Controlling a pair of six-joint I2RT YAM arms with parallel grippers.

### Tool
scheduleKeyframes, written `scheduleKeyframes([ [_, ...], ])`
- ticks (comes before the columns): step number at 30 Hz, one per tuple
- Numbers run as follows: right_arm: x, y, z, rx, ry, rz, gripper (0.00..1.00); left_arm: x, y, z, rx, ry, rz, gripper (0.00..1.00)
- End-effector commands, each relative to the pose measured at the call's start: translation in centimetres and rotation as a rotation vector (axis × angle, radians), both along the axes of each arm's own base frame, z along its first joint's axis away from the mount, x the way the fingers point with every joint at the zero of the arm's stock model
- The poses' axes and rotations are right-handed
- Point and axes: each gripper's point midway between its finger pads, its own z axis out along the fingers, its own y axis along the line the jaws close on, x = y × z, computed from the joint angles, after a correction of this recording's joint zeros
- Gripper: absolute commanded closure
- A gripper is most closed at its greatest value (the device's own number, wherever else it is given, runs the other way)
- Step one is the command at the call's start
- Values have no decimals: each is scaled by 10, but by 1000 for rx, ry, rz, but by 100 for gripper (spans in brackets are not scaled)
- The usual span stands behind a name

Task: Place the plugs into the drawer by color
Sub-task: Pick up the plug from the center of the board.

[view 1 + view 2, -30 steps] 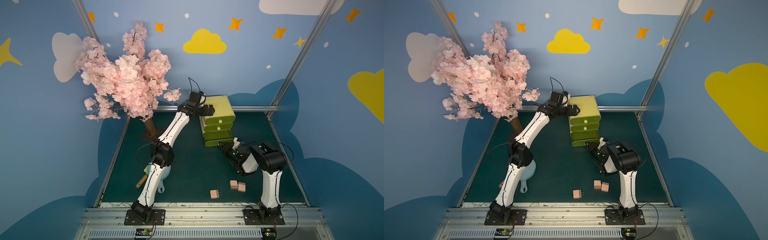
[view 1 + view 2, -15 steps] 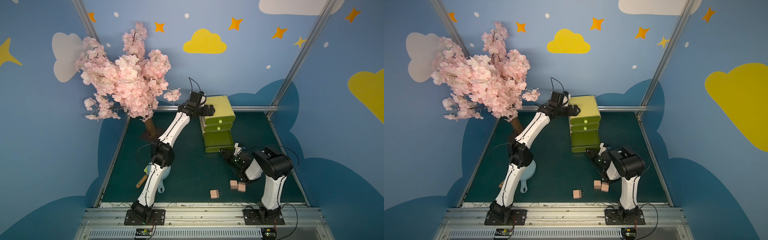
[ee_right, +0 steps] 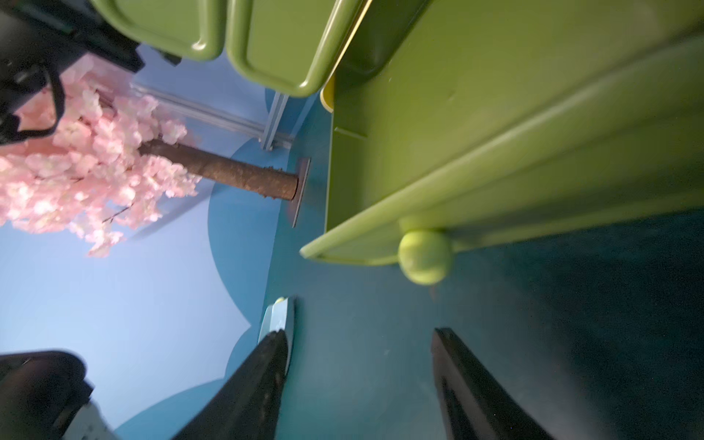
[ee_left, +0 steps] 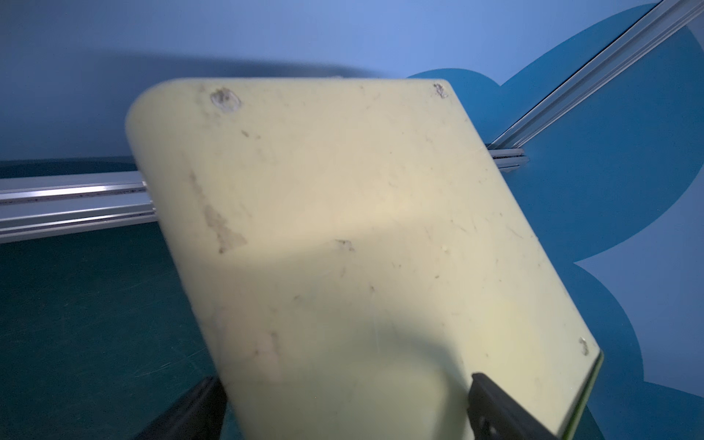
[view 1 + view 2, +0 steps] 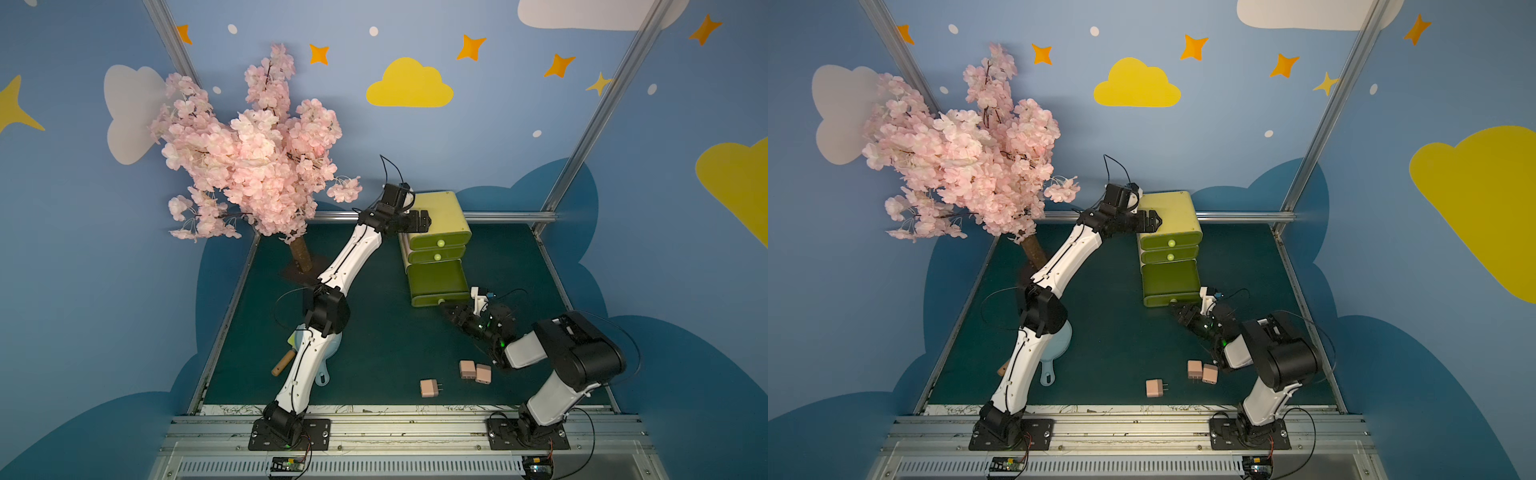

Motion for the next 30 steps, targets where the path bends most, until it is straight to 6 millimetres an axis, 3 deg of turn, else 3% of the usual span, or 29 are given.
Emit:
scheduleKeyframes([
  [1, -50, 6, -14, -185, 62, 184, 36, -13, 0, -23, 75, 56, -21, 1],
  [4, -90, -1, -5, -524, 16, 273, 34, -14, -2, -22, 75, 55, -24, 1],
  [7, -127, -13, 4, -709, -12, 364, 33, -16, -6, -21, 79, 51, -32, 1],
  [9, -150, -18, 0, -795, 19, 418, 34, -17, -7, -21, 88, 43, -35, 1],
  [13, -186, 6, -11, -953, -53, 583, 32, -18, -7, -20, 100, 34, -36, 1],
  [19, -210, 30, -19, -1176, -61, 723, 24, -21, -11, -16, 100, 26, -46, 0],
  [25, -221, 35, -28, -1274, -44, 771, 15, -24, -15, -13, 113, 11, -55, 0],
  [30, -223, 37, -37, -1299, -34, 799, 15, -24, -16, -12, 114, 7, -56, 0],
])
